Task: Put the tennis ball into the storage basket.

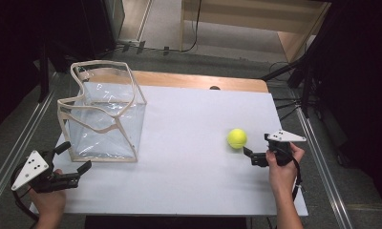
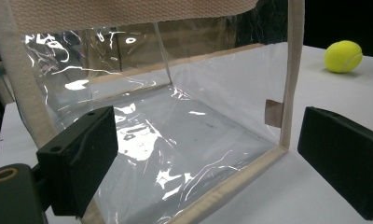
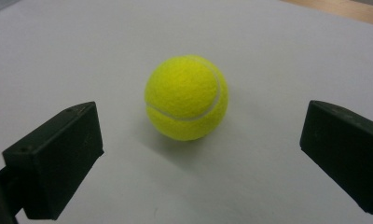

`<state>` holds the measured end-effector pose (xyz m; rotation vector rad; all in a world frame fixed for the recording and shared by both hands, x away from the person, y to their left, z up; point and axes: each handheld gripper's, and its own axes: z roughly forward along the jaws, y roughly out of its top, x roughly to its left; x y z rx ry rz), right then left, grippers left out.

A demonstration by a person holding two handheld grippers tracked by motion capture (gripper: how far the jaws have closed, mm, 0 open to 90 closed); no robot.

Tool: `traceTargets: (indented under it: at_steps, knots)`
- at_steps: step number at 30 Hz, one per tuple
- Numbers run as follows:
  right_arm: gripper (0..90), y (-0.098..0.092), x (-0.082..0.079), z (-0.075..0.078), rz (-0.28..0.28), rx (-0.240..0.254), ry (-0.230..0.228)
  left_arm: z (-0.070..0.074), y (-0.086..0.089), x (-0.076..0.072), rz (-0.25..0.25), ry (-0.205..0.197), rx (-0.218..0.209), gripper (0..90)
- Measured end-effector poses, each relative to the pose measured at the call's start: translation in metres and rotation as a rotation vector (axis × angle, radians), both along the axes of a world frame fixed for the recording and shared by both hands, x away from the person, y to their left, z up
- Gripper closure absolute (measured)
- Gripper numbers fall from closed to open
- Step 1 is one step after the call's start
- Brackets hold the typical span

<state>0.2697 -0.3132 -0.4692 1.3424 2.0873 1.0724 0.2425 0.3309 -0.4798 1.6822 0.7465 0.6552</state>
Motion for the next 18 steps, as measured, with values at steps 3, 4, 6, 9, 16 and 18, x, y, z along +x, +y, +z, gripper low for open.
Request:
traceTargets:
  at_steps: [3, 4, 6, 9, 16, 18]
  knots:
    - [0.0, 0.002, 0.003, 0.001, 0.01, -0.012, 0.007, 0.0, 0.0, 0.0, 0.0, 0.003, 0.007, 5.3]
    - [0.0, 0.003, 0.007, 0.002, 0.009, -0.016, 0.021, 0.0, 0.0, 0.0, 0.001, 0.004, 0.007, 5.3]
    - [0.0, 0.004, 0.008, 0.002, 0.01, -0.022, 0.016, 0.0, 0.0, 0.0, 0.0, 0.004, 0.006, 5.3]
    - [0.0, 0.006, 0.015, 0.003, 0.026, -0.043, 0.038, 0.0, 0.0, 0.0, 0.0, 0.003, 0.003, 5.3]
    - [0.0, 0.012, 0.024, 0.007, 0.055, -0.071, 0.073, 0.0, 0.0, 0.0, 0.002, 0.003, -0.005, 5.3]
    - [0.0, 0.015, 0.029, 0.008, 0.067, -0.081, 0.092, 0.0, 0.001, 0.0, 0.001, 0.002, -0.007, 5.3]
